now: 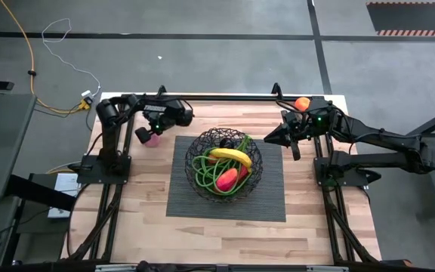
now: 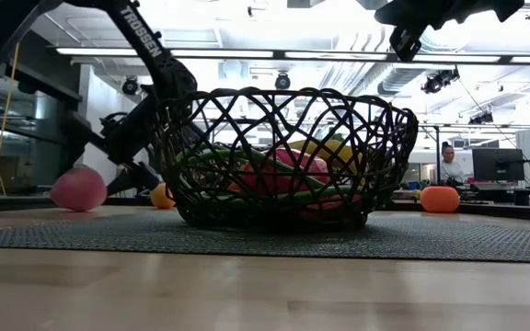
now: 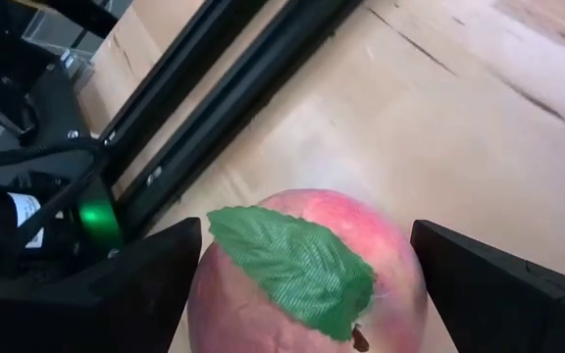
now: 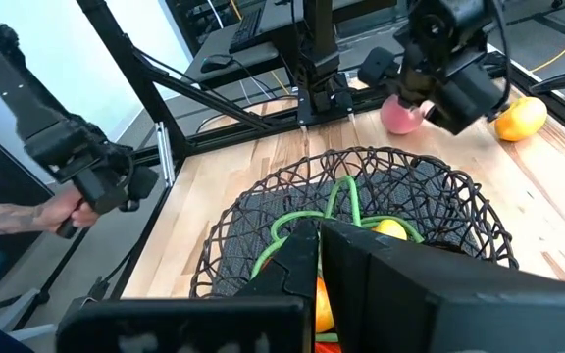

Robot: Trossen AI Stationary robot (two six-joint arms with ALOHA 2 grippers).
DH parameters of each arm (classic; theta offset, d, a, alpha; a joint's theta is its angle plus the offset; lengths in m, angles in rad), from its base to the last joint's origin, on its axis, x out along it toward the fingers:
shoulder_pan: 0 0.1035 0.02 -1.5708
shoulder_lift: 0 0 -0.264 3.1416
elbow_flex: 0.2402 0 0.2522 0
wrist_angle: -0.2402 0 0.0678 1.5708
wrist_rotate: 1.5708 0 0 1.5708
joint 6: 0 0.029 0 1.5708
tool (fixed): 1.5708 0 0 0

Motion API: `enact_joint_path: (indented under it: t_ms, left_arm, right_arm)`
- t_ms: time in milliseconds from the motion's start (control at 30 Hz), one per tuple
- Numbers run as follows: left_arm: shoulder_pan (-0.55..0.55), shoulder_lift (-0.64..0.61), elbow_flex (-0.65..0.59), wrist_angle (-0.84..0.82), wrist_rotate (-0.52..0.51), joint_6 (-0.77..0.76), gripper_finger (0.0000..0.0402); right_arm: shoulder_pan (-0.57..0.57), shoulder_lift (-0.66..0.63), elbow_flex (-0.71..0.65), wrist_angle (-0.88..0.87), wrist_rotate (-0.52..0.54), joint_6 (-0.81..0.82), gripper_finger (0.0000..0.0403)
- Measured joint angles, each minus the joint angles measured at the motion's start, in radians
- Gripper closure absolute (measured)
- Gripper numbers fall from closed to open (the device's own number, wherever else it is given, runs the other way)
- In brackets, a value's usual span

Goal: Build produce basket
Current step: Put the pink peach into the black wire basket

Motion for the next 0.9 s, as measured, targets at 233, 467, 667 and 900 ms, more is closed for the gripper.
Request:
enact_joint_path:
  t_ms: [233,467,667,900]
  left_arm:
    - [-0.097,0.000,0.000,0.000,0.050,-0.044,0.0044]
    - [-0.150,0.000,0.000,0.003,0.052,-0.016,0.0044]
    - [-0.162,0.000,0.000,0.003,0.107,0.057,0.0044]
    - [-0.173,0.000,0.000,0.006,0.120,0.132,0.0044]
  right_arm:
    - [0.000,0.000,0.000,0.000,0.000,0.000,0.0403]
    - [0.000,0.000,0.000,0.000,0.000,0.000,0.0403]
    - [0.000,0.000,0.000,0.000,0.001,-0.008,0.0403]
    - [0.000,0.000,0.000,0.000,0.001,-0.008,0.0403]
